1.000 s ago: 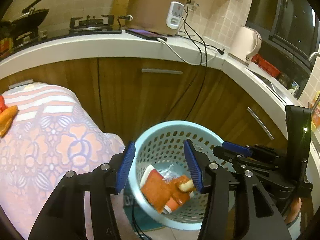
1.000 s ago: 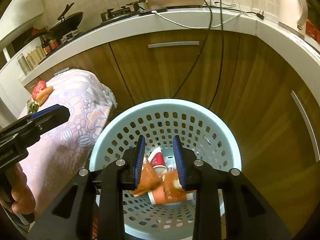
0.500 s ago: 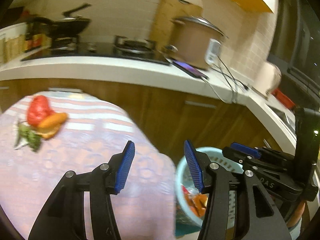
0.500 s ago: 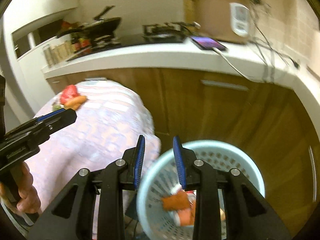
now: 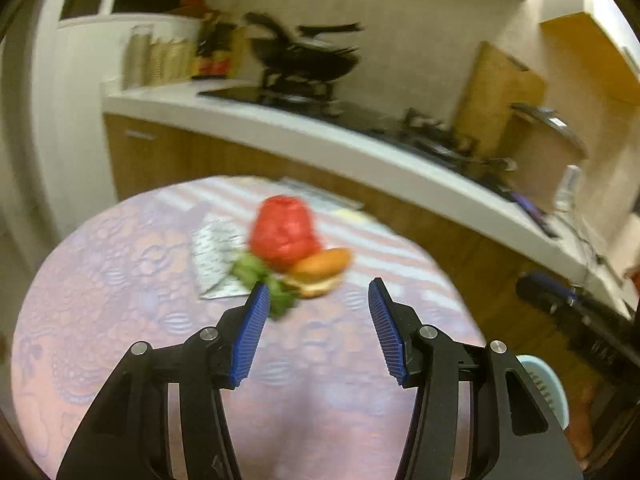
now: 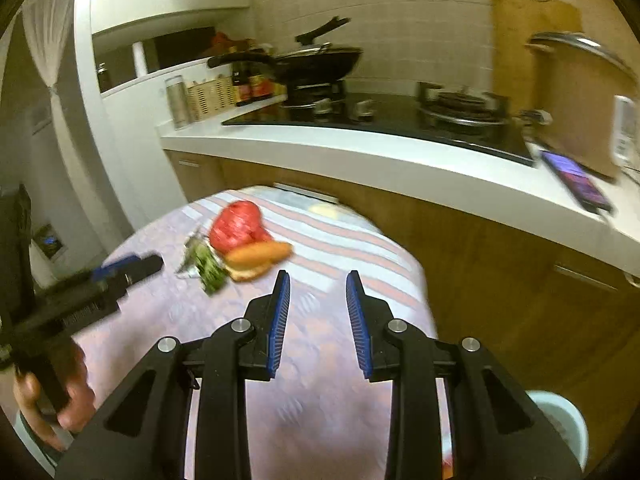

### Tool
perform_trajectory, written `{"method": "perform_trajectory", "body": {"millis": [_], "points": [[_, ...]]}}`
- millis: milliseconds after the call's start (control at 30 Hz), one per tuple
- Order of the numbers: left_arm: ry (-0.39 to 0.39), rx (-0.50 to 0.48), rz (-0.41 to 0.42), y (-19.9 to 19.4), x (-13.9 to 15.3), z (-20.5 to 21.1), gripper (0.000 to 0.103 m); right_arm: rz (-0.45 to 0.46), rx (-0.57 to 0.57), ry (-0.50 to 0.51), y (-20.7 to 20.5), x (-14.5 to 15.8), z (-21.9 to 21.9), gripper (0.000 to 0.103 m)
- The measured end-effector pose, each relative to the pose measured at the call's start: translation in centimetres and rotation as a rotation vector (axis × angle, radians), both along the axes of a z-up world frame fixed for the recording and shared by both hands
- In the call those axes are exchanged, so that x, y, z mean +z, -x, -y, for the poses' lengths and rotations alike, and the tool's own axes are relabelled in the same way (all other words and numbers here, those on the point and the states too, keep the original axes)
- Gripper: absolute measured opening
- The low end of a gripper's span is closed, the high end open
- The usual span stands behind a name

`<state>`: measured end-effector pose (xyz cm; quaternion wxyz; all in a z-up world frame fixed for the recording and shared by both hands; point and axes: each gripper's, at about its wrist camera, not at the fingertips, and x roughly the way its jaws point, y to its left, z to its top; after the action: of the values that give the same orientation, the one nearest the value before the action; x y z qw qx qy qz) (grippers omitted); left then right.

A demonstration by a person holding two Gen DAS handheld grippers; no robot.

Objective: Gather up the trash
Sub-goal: 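Move both open tools back over the table, then grasp the green vegetable stalk with the left tool while the right tool grasps the other bread roll half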

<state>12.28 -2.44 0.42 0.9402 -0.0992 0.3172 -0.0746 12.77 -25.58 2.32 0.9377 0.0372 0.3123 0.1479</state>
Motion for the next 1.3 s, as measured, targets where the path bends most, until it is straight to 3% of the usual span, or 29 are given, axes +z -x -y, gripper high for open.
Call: {"method": "perform_trajectory", "body": {"millis": [200,500,567,600,633,800,1100,1200,1267,1300], "points": [[0.062,0.101,-0.124,-4.6,-3.5,-2.4,0.05,-0.042,0.028,-0.033,-5.8,-3.4,-3.3,0.026],[0.048,0.159,-0.172,-9.2,-5.6,-1.8,0.048,-0.143,0.018,-0.124,-8.7,-7.8,-2.5,0.026],[0.063,0.166,-0.197,-9.8,-6.6,-2.1,0.042,-0.119,0.027,-0.136,-8.5,-7.5,-2.3,0.026],[0.062,0.169,-0.211,-10.0,-7.0,-2.2,0.032,-0.121,0.031,-0.133,-8.5,-7.6,-2.3,0.026],[0.059,0.17,-0.212,-10.2,-7.1,-2.2,0.031,-0.128,0.042,-0.129,-8.6,-7.7,-2.5,0.026],[0.05,0.147,-0.203,-9.5,-6.9,-2.3,0.027,-0.139,0.074,-0.091,-8.4,-7.6,-3.5,0.026],[0.096,0.05,-0.158,-4.4,-5.2,-2.9,0.022,-0.264,0.107,-0.09,-8.6,-7.3,-5.6,0.027],[0.115,0.022,-0.147,-2.1,-5.1,-3.8,0.021,-0.292,0.105,-0.083,-8.8,-7.2,-7.1,0.035],[0.146,-0.002,-0.155,-1.2,-5.3,-4.6,0.018,-0.298,0.099,-0.073,-8.9,-7.3,-8.2,0.057],[0.147,-0.001,-0.156,-0.6,-5.5,-5.3,0.015,-0.299,0.098,-0.068,-9.0,-7.3,-8.7,0.057]]}}
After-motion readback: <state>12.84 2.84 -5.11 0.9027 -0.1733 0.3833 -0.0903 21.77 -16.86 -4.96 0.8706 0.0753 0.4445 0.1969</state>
